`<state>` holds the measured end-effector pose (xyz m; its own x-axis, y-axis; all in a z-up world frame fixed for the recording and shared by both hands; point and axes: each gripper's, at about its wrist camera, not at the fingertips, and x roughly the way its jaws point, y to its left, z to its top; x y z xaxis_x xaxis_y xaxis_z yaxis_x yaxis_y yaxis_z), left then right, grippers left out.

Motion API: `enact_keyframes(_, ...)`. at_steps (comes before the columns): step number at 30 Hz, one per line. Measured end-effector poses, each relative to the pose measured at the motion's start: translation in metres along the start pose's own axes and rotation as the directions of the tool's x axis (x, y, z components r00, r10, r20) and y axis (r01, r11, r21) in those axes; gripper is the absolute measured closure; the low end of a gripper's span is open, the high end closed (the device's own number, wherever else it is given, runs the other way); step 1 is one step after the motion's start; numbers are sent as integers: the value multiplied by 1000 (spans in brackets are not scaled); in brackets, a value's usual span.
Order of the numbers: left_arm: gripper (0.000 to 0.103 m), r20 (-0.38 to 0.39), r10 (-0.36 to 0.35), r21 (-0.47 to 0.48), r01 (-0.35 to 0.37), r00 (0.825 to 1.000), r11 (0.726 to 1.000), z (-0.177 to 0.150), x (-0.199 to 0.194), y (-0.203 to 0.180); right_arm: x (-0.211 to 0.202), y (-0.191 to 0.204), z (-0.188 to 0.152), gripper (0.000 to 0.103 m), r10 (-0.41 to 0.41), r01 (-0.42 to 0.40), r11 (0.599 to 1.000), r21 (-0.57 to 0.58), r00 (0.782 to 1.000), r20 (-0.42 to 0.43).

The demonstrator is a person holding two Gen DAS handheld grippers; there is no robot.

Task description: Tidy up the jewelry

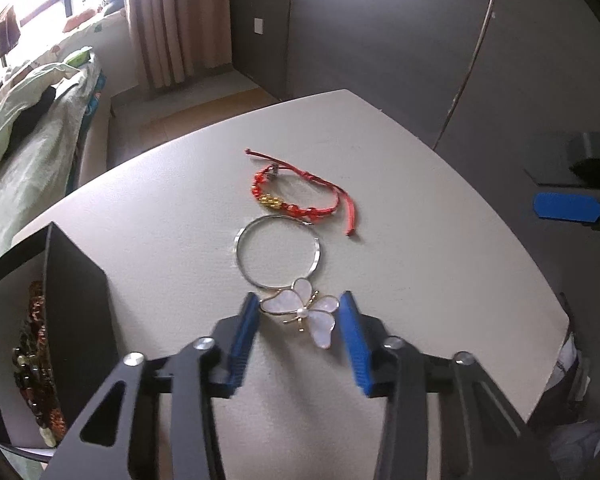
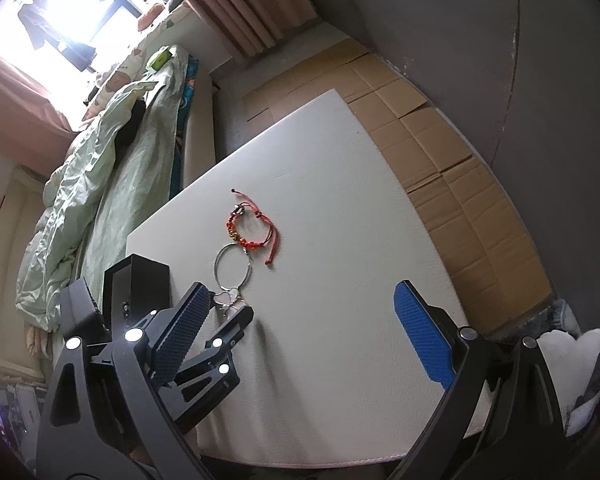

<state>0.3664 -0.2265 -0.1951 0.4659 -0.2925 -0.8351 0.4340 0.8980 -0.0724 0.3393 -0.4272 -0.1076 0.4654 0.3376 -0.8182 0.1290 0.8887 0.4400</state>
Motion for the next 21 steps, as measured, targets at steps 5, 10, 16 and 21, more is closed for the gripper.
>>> enact_keyframes(5,82,10,-34,-26,35,999,999,2,-9,7,1,4,-1,10,2,-2,1000,-12,1000,-2)
enact_keyframes(10,83,37,-53,-39,54,998,998,7,-22,15,3,5,-1,10,-2,2,1000,-13,1000,-2)
enact_keyframes(16,102,61,-90,-79,94,994,992,15,-39,31,9,7,1,10,4,-4,1000,-8,1000,-9)
enact_keyframes(21,103,87,-113,-108,122,990,987,16,-54,36,17,10,5,10,20,-20,1000,-5,1000,-4)
